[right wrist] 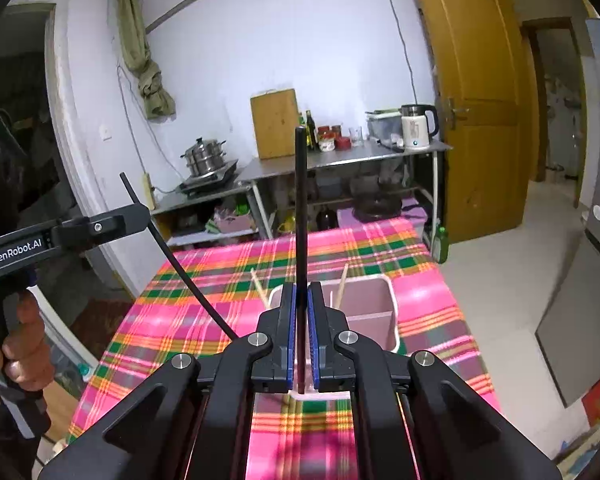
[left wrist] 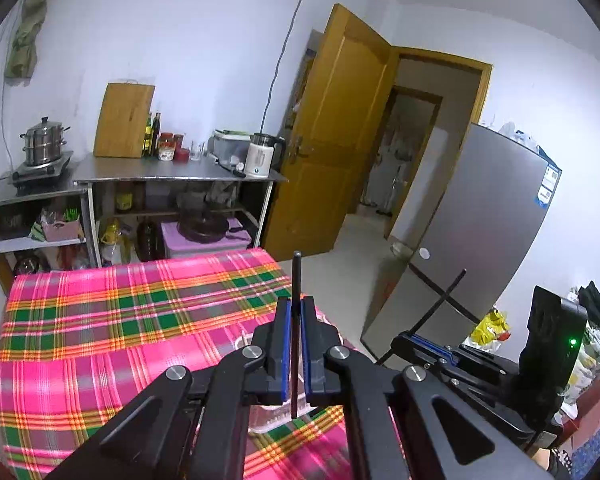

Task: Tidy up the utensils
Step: 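Lower the dark chopsticks with both tools into the caddy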

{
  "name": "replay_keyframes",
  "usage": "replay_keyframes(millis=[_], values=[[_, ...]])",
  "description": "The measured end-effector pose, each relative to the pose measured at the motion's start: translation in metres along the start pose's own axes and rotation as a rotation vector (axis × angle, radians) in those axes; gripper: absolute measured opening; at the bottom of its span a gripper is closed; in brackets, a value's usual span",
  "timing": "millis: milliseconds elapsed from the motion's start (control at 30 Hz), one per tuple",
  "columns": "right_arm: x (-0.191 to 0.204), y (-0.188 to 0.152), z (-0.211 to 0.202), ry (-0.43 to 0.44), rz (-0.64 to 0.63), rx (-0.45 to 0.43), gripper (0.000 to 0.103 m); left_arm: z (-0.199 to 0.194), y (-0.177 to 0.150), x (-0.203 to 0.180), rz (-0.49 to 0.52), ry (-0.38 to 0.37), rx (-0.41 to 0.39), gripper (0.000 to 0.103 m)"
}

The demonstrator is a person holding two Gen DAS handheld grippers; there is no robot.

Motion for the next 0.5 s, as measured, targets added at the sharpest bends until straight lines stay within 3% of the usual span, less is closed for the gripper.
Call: replay_keyframes(millis=[267, 500], values=[[-0.009, 0.021, 0.023, -0.004, 0.011, -0.012, 0.006, 0.025, 0.017, 0.007, 0.002, 0.015, -0.013, 0.004], [-0.009, 0.007, 0.052, -0.002, 0.017, 0.032, 0.006, 0.058, 0.001, 0.027, -0.019, 0.028, 0.036, 0.004]])
Point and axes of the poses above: each gripper's, at about its wrist camera, not at the fingertips, and z roughly the way its jaws point, x to its left, y to its top, the point moved 7 cm from there along z, roughly the way its jaws point, and after that the axes turned 6 degrees about -z, right-handed, at the moved point
